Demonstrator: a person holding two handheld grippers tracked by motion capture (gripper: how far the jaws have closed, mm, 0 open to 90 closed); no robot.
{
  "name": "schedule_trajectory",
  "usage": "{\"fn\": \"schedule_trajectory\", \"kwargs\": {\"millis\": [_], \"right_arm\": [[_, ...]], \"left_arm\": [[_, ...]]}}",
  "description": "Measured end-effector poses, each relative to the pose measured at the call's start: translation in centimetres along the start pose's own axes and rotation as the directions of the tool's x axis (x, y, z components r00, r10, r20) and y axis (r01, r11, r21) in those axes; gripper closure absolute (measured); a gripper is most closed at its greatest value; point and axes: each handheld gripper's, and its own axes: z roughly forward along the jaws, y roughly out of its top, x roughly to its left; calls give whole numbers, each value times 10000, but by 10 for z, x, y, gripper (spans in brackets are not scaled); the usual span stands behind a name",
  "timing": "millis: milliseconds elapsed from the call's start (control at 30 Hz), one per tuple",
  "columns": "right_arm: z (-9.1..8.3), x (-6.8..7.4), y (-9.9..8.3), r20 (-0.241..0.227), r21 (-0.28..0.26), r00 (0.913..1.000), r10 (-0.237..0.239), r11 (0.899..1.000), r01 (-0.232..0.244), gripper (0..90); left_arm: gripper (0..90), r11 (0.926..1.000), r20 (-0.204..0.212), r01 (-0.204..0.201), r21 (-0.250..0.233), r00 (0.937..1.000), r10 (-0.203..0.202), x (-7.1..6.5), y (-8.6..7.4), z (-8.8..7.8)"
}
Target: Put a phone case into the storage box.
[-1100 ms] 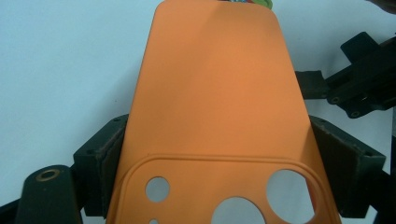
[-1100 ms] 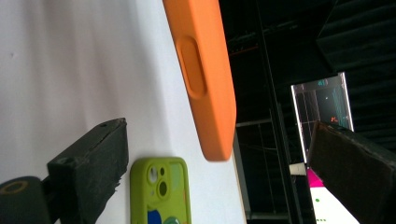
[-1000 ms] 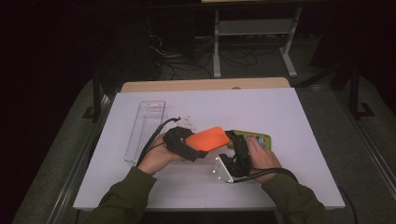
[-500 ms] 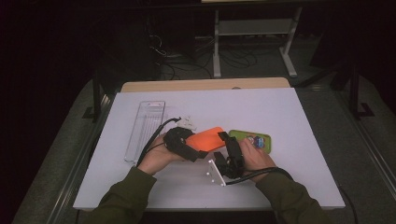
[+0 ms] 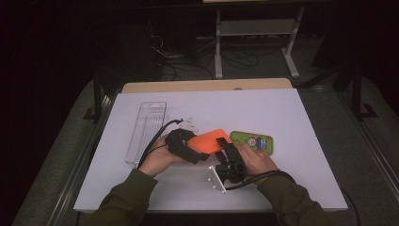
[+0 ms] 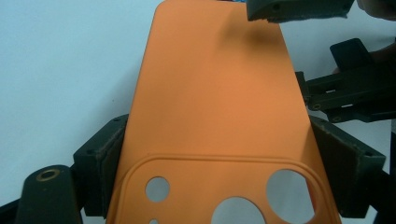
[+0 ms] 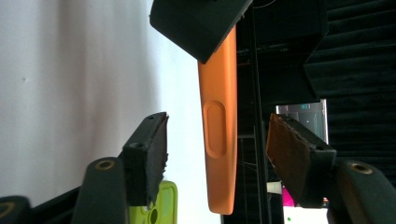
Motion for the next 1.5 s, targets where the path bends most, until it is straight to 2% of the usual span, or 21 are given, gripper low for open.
{"fn": "schedule_trajectory", "kwargs": {"millis": [167,200,233,300,333,367,433,500,700,767,800,1033,1100,1200,1233,1267,1500], "right_arm": [[-1,1,1,-121,71,9999,-87,9999,88,417],[0,2,2,-60,75,9999,-158,9998,158,441],[0,2,2,-60,75,9999,-158,9998,158,441],[0,3,2,-9,97,9998,-209,9997,209,456],[0,4,2,76,113,9997,-248,9996,247,471],[0,4,2,149,99,9996,-260,9996,259,486],[0,4,2,191,87,9994,-275,9996,273,499],[0,5,2,490,-28,9979,-430,9991,432,539],[-1,6,2,466,-61,9976,-522,9986,525,591],[-1,6,3,464,-86,9970,-612,9981,617,616],[-1,6,3,464,-86,9970,-612,9981,617,616],[-1,9,4,516,-63,9949,-862,9962,866,702],[-1,10,4,474,-56,9952,-857,9963,860,717],[-1,10,4,485,-63,9950,-876,9961,880,728],[-1,10,4,485,-63,9950,-876,9961,880,728],[-1,10,4,508,-78,9950,-865,9962,870,735],[-2,11,5,626,-77,9931,-990,9950,997,762]], "left_arm": [[155,10000,-20,-29,8,10000,29,-1,0,0],[154,9995,-12,-240,215,9997,241,0,0,0],[154,9995,-12,-240,215,9997,241,0,0,0],[154,10000,-7,4,52,10000,-4,-2,0,2],[154,10000,6,4,59,10000,-4,-2,0,2],[154,9995,20,-214,222,9998,213,-1,0,1],[154,9997,59,-161,198,9999,160,-2,0,2],[155,9998,99,-113,164,9999,111,-3,0,3],[154,9992,70,-285,278,9996,283,-3,0,2],[154,9993,79,-261,274,9996,259,-3,0,3],[154,9998,92,-99,152,9999,97,-4,0,4],[154,9997,96,-98,203,9999,96,-4,0,4],[154,9992,102,-237,325,9997,234,-3,0,3],[154,9992,108,-230,337,9997,226,-3,0,3],[154,9993,128,-198,308,9997,194,-3,0,3],[154,9999,163,15,162,9999,-18,-4,0,4],[153,9997,268,120,189,9996,-125,-3,0,3]]}}
